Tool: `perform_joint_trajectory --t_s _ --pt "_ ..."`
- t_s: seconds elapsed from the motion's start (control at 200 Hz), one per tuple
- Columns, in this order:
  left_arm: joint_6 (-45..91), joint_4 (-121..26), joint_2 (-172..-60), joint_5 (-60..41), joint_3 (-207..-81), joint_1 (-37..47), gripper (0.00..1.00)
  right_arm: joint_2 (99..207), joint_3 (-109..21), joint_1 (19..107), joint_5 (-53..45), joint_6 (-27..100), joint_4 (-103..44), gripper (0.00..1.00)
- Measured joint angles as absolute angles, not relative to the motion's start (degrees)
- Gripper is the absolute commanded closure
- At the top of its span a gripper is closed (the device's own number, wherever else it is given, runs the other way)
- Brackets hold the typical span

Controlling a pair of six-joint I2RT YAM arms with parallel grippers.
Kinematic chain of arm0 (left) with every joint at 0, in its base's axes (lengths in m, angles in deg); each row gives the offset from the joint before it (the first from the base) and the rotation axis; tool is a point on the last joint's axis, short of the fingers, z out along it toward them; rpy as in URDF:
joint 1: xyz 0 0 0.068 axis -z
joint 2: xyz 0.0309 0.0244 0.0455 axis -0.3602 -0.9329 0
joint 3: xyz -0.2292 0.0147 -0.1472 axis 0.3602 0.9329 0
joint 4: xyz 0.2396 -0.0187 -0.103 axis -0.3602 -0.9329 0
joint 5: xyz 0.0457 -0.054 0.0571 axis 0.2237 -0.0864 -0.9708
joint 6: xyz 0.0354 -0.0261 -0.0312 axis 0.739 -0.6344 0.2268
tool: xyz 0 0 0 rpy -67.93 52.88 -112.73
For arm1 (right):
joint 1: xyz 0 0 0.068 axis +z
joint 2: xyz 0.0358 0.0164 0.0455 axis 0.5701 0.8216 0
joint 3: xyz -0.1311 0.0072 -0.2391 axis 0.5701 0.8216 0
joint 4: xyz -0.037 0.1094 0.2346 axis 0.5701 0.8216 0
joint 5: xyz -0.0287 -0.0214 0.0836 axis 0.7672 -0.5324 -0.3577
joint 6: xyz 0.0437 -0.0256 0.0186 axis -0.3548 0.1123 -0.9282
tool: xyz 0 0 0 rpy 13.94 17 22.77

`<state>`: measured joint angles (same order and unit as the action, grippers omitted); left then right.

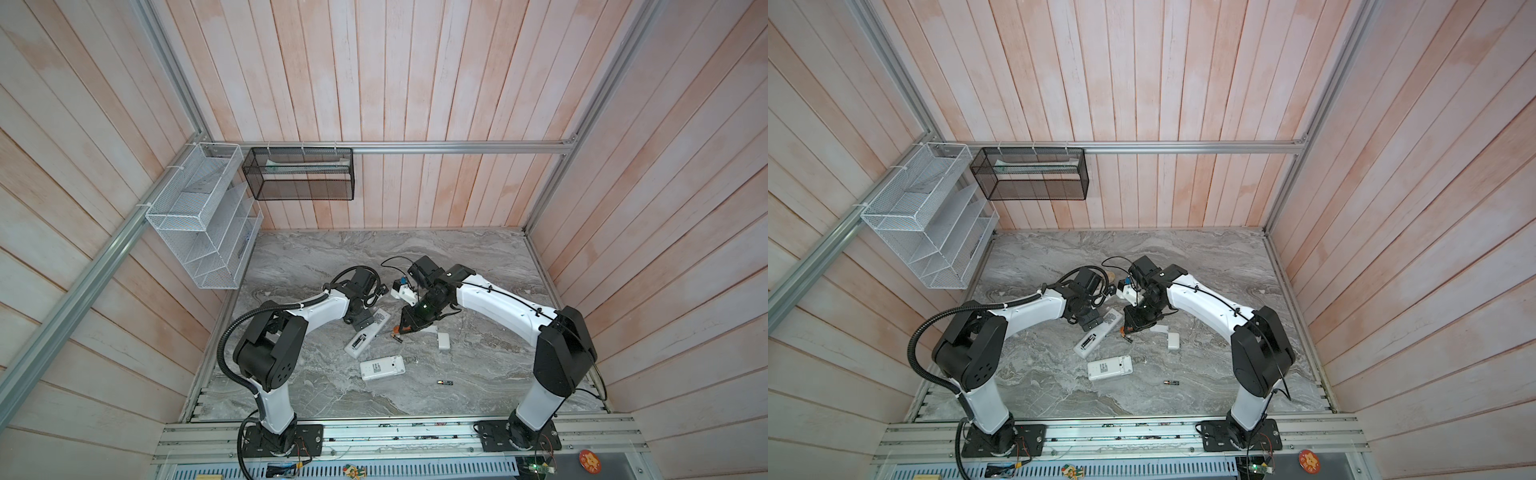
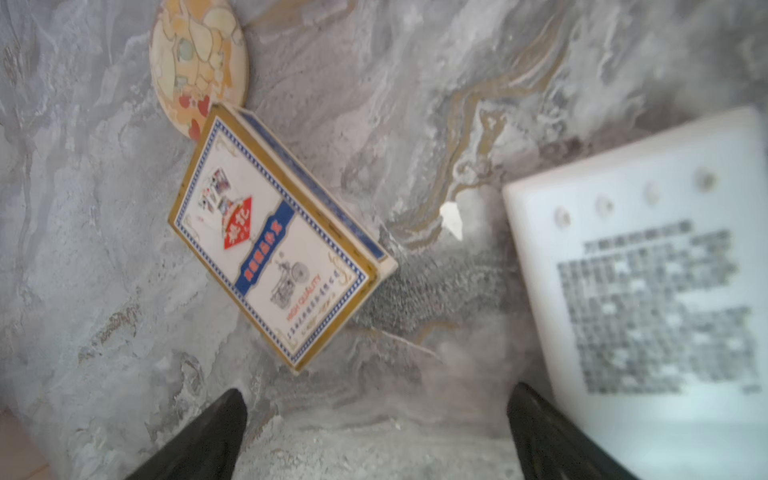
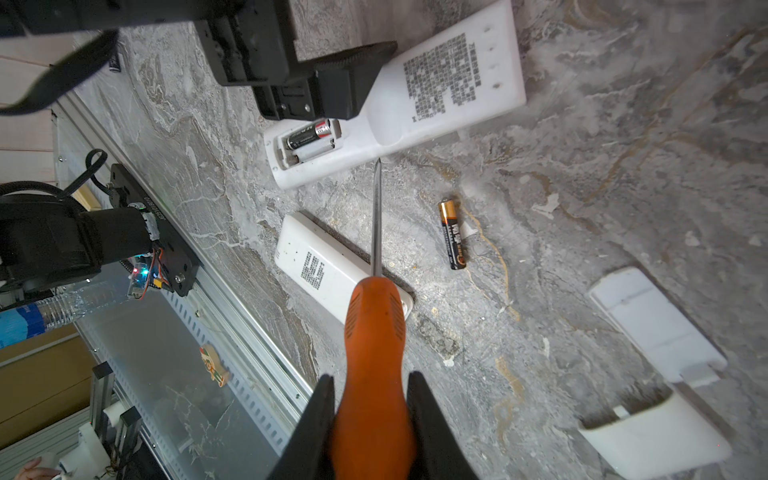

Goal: Unload the batteries from the remote control

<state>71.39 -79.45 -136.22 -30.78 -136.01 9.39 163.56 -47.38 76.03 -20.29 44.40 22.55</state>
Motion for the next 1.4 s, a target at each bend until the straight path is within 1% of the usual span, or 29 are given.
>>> perform_joint_trajectory --t_s 0.15,0.295,0.455,0.605,0.735,0.9,1.11,1.4 --pt "68.0 -82.5 -128.2 -30.1 -134.9 8.1 0.0 160.7 -47.4 76.0 -20.4 43.2 22.8 0.98" --pt "59.8 -84.4 -118.5 -27.8 -134.3 6.2 0.0 158.3 -47.4 76.1 -21.1 41.6 22.8 0.98" --pt "45.3 -85.2 -108.9 -21.9 -130.7 3.0 0.0 158.3 -47.4 76.8 -22.6 40.1 22.7 0.98" --pt "27.1 -82.2 -103.3 -10.9 -123.6 -3.8 0.0 159.5 -47.4 77.8 -23.9 39.4 22.6 0.98" --pt "14.5 -79.6 -102.7 -3.2 -117.7 -7.3 0.0 161.2 -47.4 78.4 -24.6 38.9 22.1 0.98" --pt "5.9 -75.9 -103.8 6.1 -114.6 -9.1 0.0 161.6 -47.1 79.4 -25.0 37.9 20.5 0.98" --pt "1.0 -70.9 -104.8 13.4 -110.6 -9.7 0.0 163.5 -47.1 79.9 -25.4 36.5 17.9 0.98" --pt "0.1 -67.5 -107.1 17.2 -107.5 -10.2 0.02 165.3 -46.1 80.6 -25.5 35.1 15.8 0.98"
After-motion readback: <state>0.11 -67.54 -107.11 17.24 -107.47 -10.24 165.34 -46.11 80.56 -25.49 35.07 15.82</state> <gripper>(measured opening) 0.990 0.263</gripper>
